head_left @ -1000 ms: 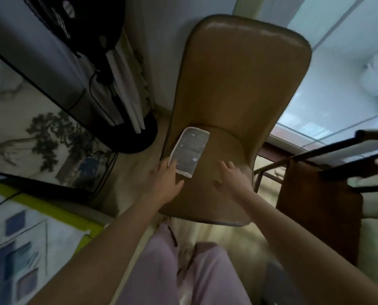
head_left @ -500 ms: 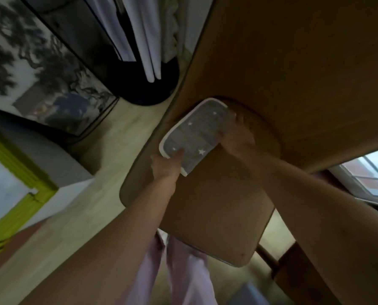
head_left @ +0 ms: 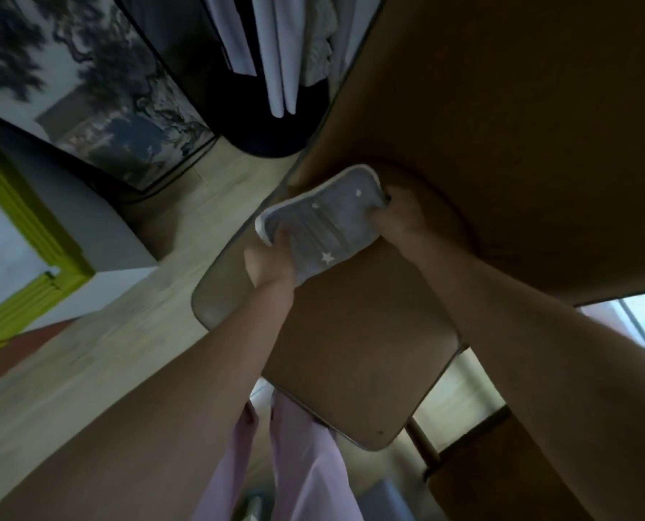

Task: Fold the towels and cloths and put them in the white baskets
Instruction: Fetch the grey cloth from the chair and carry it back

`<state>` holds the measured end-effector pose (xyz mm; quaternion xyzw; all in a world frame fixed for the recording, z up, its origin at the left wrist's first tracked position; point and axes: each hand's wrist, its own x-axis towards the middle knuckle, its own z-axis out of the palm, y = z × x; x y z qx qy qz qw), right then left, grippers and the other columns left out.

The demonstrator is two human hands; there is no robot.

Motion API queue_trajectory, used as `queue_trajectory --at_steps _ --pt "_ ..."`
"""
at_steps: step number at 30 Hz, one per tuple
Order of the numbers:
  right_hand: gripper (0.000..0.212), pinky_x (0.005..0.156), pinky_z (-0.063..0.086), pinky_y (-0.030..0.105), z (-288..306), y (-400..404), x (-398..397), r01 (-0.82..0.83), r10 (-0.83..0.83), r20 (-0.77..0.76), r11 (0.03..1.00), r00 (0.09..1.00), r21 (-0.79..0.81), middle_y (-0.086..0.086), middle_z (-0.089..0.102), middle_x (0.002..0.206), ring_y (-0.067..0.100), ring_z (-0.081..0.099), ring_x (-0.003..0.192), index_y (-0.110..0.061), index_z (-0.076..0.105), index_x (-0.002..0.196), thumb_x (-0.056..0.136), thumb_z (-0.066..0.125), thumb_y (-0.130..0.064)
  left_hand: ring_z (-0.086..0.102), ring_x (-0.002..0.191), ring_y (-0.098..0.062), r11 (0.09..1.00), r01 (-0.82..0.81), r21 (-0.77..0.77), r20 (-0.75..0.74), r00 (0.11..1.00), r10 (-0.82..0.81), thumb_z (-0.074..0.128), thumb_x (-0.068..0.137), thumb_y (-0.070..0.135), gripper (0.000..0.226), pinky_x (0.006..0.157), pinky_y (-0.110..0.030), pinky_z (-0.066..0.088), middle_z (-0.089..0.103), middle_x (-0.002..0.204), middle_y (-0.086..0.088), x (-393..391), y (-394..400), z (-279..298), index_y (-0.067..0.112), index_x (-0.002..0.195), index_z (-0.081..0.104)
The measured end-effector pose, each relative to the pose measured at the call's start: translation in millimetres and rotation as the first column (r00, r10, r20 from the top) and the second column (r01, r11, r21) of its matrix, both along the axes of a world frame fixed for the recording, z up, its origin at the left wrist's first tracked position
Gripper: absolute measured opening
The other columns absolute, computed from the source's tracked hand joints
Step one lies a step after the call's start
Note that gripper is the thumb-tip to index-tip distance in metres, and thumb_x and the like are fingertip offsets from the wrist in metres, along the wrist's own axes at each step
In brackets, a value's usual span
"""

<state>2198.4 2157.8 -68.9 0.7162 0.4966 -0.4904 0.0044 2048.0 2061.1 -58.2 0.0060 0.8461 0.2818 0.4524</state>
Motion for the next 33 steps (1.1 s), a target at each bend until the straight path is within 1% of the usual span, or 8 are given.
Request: queue_trajectory --at_steps 4,8,13,16,21,24,28,33 --pt "0.042 0.090 0.045 0.034 65.9 -30.0 -27.3 0.021 -0.026 -0.180 0.999 0.983 -0.029 0.012 0.056 0.126 0.023 0.054 0.109 -0.008 0.050 0.134 0.092 0.053 -0.003 0.059 0.098 -0.026 0.995 0.056 0.087 -0.264 0.964 -0.031 0.048 0.099 0.031 0.033 0.075 -0.030 0.038 0.062 0.109 -0.014 -40.6 -25.6 55.2 0.006 0.116 0.060" --pt "0.033 0.087 0.051 0.044 140.8 -46.9 -85.8 -0.039 0.043 -0.299 0.999 0.953 0.019 0.014 0.062 0.107 0.031 0.059 0.105 -0.008 0.056 0.116 0.087 0.053 0.007 0.054 0.076 -0.023 0.968 0.087 0.235 -0.406 0.914 0.017 0.050 0.098 0.031 0.024 0.058 -0.030 0.032 0.052 0.078 -0.001 -94.3 -55.4 124.4 0.008 0.095 0.056" --pt "0.013 0.067 0.044 0.026 235.4 -83.2 -186.7 -0.206 0.249 -0.414 0.967 0.875 0.146 0.001 0.056 0.082 0.011 0.056 0.075 -0.010 0.058 0.098 0.093 0.063 -0.020 0.047 0.066 -0.024 0.962 0.111 0.251 -0.586 0.808 0.059 0.049 0.099 0.038 0.032 0.051 -0.035 0.028 0.048 0.067 -0.001 -179.0 -117.5 216.7 0.013 0.079 0.045" --pt "0.032 0.060 0.032 0.030 280.1 -122.0 -258.4 -0.262 0.356 -0.419 0.927 0.835 0.267 0.009 0.048 0.067 0.009 0.045 0.062 -0.010 0.056 0.074 0.095 0.060 -0.034 0.054 0.068 -0.032 0.966 0.053 0.252 -0.681 0.720 0.138 0.049 0.098 0.038 0.038 0.055 -0.040 0.034 0.055 0.069 -0.010 -235.6 -172.6 260.8 0.005 0.078 0.048" --pt "0.026 0.050 0.031 0.023 336.7 -218.9 -388.7 -0.444 0.623 -0.376 0.768 0.686 0.461 0.011 0.051 0.070 0.011 0.042 0.057 -0.002 0.060 0.078 0.095 0.057 -0.021 0.059 0.070 -0.035 0.954 -0.064 0.293 -0.776 0.568 0.276 0.049 0.099 0.035 0.030 0.055 -0.036 0.036 0.062 0.073 -0.014 -337.6 -295.1 323.6 0.013 0.078 0.047" --pt "0.021 0.057 0.037 0.032 354.8 -293.0 -463.8 -0.494 0.708 -0.345 0.689 0.617 0.530 0.007 0.053 0.072 0.015 0.046 0.065 -0.004 0.056 0.078 0.093 0.059 -0.018 0.061 0.074 -0.035 0.933 -0.178 0.314 -0.800 0.479 0.361 0.047 0.100 0.035 0.029 0.058 -0.039 0.040 0.064 0.076 -0.014 -396.6 -389.5 348.5 0.014 0.079 0.049" --pt "0.010 0.055 0.035 0.019 376.2 -401.6 -557.0 -0.561 0.772 -0.368 0.632 0.519 0.535 -0.002 0.051 0.078 0.010 0.046 0.069 -0.013 0.051 0.085 0.092 0.059 -0.016 0.059 0.076 -0.037 0.906 -0.295 0.303 -0.831 0.383 0.403 0.045 0.100 0.035 0.032 0.059 -0.037 0.033 0.064 0.079 -0.017 -464.0 -513.1 373.4 0.011 0.079 0.048" --pt "0.009 0.057 0.036 0.025 398.9 -520.9 -656.5 -0.647 0.846 -0.379 0.531 0.375 0.547 0.003 0.053 0.086 0.016 0.049 0.077 -0.007 0.051 0.096 0.092 0.057 -0.014 0.061 0.080 -0.034 0.809 -0.454 0.374 -0.808 0.269 0.524 0.042 0.101 0.038 0.034 0.063 -0.036 0.039 0.066 0.085 -0.012 -525.4 -640.2 389.2 0.011 0.089 0.057"
